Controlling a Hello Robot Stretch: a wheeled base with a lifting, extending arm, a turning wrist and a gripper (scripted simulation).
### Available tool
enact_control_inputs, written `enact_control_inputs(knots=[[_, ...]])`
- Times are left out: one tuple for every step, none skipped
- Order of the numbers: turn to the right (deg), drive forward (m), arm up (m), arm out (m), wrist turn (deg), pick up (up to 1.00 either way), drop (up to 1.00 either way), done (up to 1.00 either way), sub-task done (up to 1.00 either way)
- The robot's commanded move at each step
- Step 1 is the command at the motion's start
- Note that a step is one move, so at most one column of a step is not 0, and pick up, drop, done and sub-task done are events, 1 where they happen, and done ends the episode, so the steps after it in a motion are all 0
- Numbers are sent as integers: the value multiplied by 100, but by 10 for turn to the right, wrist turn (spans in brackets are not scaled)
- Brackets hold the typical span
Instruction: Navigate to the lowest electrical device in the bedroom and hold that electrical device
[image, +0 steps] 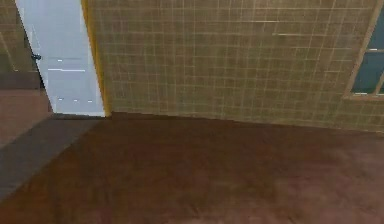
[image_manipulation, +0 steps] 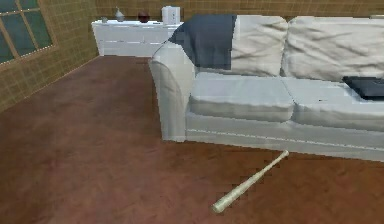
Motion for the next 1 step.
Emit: enact_control_inputs(knots=[[-330, 0, 0, 0, 0, 0, 0, 0, 0]])
